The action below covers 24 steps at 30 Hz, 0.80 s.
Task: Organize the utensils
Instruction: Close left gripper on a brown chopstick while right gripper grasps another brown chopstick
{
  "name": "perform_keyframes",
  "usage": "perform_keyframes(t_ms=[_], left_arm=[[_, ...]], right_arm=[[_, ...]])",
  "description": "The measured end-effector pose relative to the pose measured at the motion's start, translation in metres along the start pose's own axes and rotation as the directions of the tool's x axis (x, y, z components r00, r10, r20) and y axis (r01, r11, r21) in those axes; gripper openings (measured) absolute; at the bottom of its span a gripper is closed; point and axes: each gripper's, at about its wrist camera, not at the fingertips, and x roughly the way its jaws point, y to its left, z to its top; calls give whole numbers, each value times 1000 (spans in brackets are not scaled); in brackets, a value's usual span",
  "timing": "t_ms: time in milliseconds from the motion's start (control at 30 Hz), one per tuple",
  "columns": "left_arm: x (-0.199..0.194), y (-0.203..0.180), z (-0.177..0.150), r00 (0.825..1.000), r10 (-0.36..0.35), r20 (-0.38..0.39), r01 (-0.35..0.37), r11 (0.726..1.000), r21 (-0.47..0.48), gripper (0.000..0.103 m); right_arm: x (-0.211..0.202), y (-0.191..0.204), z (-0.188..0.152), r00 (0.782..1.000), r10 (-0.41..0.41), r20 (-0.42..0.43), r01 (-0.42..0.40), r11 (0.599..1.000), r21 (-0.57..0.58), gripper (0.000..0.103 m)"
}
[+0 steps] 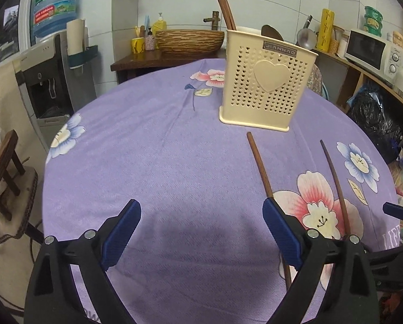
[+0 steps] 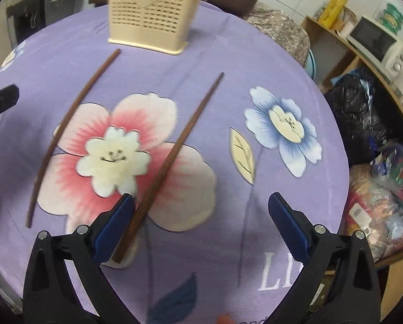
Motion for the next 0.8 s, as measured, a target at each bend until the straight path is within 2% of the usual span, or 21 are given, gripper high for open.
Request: perform_keyframes(t_ms=[100, 200, 300, 367, 400, 500, 600, 633, 700, 800], left_arm=[[4, -9, -4, 1000, -12, -12, 12, 1000, 8, 90], [4, -18, -6, 1000, -22, -11, 22, 999, 34, 90], [9, -22, -2, 998, -59, -21, 60, 998, 24, 80], [16, -27, 6, 995, -96, -37, 97, 995, 12, 73], [20, -31, 9, 993, -107, -46, 108, 994, 20, 68], [39, -45, 23, 989, -123, -79, 127, 991, 42, 56], [59, -52, 36, 982, -147, -119, 151, 988, 26, 48], [68, -56, 41, 982, -136, -129, 142, 989, 35, 47], [80, -61, 46, 983, -104, -149, 114, 992, 58, 45], [92, -62, 49, 981, -98, -166, 107, 993, 41, 44]], right_arm=[[3, -11, -2, 997, 72, 23, -73, 996, 42, 97], [-4, -25, -5, 980, 159, 119, -172, 979, 109, 97], [0, -45, 4, 947, 269, 176, -302, 931, 203, 97], [7, -54, 15, 935, 303, 186, -342, 908, 242, 92], [10, -57, 21, 932, 306, 194, -349, 902, 255, 86], [17, -53, 39, 935, 300, 191, -341, 908, 242, 82], [32, -49, 59, 945, 273, 183, -312, 919, 240, 71], [35, -50, 63, 947, 265, 181, -305, 920, 245, 64], [47, -48, 72, 956, 241, 165, -279, 920, 275, 59], [56, -45, 81, 961, 232, 149, -266, 922, 281, 53]])
